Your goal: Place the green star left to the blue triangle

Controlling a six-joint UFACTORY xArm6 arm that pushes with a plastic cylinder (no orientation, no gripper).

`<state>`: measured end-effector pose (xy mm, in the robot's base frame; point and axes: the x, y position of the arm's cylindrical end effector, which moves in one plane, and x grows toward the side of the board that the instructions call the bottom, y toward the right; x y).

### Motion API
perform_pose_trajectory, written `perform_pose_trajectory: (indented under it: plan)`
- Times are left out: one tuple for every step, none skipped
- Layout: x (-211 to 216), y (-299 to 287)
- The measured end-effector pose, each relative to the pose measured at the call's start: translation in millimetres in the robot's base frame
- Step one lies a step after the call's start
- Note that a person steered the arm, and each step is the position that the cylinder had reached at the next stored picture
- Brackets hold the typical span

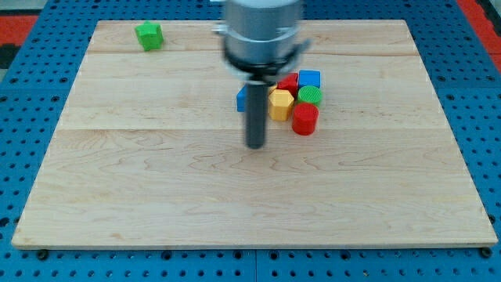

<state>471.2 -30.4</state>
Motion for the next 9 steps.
perform_pose_trajectory:
  plan:
    - [-3.1,-92.3]
    - [-66.1,-99.3]
    - [-133.3,-89.6]
    - [-197.5,-85.7]
    - [-260.4,-85.7]
    - [-278.8,-112.0]
    - [-256.3,-189.7]
    - [-215.5,-166.3]
    - [-204.2,-122.6]
